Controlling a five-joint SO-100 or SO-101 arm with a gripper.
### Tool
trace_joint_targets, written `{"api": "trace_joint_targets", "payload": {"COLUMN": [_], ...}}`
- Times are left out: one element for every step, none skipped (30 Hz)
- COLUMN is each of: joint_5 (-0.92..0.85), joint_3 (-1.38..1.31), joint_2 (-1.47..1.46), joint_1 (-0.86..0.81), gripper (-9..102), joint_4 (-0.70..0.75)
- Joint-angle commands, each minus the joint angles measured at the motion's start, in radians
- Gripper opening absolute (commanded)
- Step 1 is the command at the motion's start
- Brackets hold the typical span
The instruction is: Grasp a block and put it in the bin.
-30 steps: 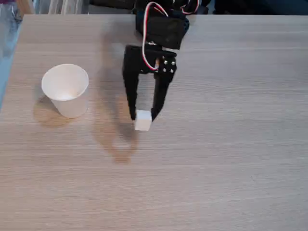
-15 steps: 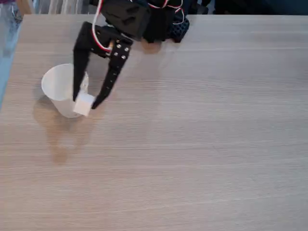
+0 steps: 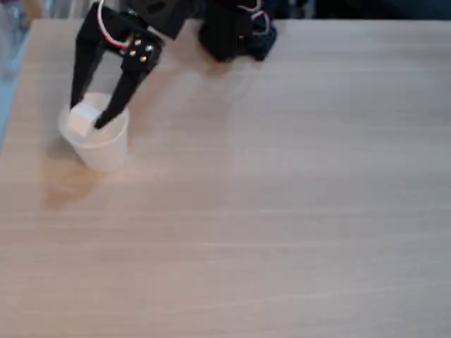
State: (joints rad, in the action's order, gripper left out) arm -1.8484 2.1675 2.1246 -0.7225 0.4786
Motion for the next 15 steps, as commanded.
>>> {"api": "trace_joint_targets", "payload": {"joint_5": [-0.002,-0.002,-0.002,-0.002,-0.002,0.002,0.003,0.003,0.008,0.011,0.015,0.017,0.017,0.018,0.021], "joint_3": [0.031,0.048,0.063,0.075,0.087,0.098,0.109,0.115,0.120,0.123,0.126,0.127,0.129,0.130,0.130], "joint_2": [0.095,0.118,0.141,0.163,0.179,0.195,0.206,0.215,0.216,0.218,0.216,0.210,0.201,0.190,0.178], "joint_1": [-0.015,-0.018,-0.021,-0.025,-0.028,-0.031,-0.034,-0.035,-0.037,-0.040,-0.044,-0.048,-0.052,-0.055,-0.058], "gripper": [4,4,4,4,4,4,4,4,4,4,4,4,4,4,4], "joint_4": [0.049,0.063,0.078,0.097,0.110,0.123,0.135,0.146,0.155,0.163,0.167,0.169,0.169,0.169,0.169]}}
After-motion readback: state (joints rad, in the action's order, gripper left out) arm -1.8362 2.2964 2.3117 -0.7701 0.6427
